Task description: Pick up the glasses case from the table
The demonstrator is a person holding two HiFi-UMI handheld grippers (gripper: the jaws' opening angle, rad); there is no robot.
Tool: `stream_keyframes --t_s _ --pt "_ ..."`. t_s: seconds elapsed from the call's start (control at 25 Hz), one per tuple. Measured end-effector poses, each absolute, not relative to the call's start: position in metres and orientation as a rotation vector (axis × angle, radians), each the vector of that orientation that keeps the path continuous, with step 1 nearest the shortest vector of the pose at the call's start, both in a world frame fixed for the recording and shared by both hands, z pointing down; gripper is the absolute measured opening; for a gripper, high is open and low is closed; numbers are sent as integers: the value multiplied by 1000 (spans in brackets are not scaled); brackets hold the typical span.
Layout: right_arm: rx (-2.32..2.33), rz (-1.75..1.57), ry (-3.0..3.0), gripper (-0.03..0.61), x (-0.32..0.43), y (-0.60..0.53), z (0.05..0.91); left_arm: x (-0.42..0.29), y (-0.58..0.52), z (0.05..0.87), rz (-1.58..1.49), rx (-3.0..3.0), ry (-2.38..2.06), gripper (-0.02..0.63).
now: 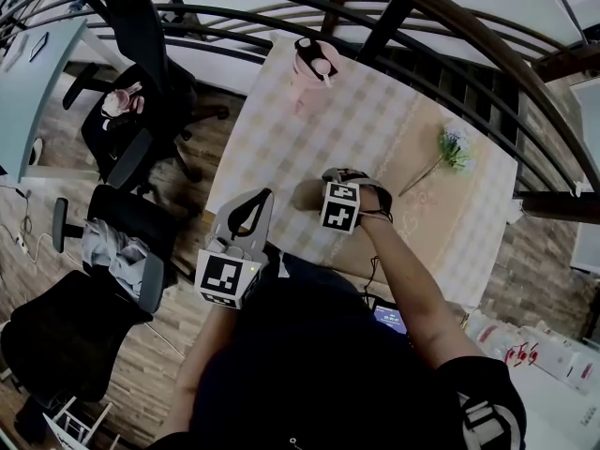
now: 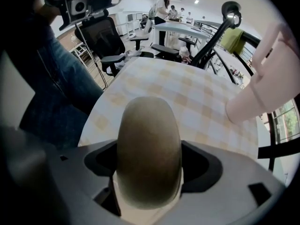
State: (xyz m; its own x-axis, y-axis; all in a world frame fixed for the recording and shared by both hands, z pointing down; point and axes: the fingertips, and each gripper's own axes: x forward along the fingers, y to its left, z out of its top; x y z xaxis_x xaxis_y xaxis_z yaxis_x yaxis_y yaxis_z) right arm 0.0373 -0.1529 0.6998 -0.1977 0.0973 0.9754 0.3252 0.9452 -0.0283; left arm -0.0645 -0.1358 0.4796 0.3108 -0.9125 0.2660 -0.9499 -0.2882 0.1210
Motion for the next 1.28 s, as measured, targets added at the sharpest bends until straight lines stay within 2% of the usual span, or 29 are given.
stream_keyframes --t_s 0.48,1.28 --pt "-103 -269 -1867 377 35 -177 645 -64 -148 474 172 2382 -1675 8" --pt "372 -443 -2072 377 33 -214 503 -65 -184 435 67 2498 -1642 8"
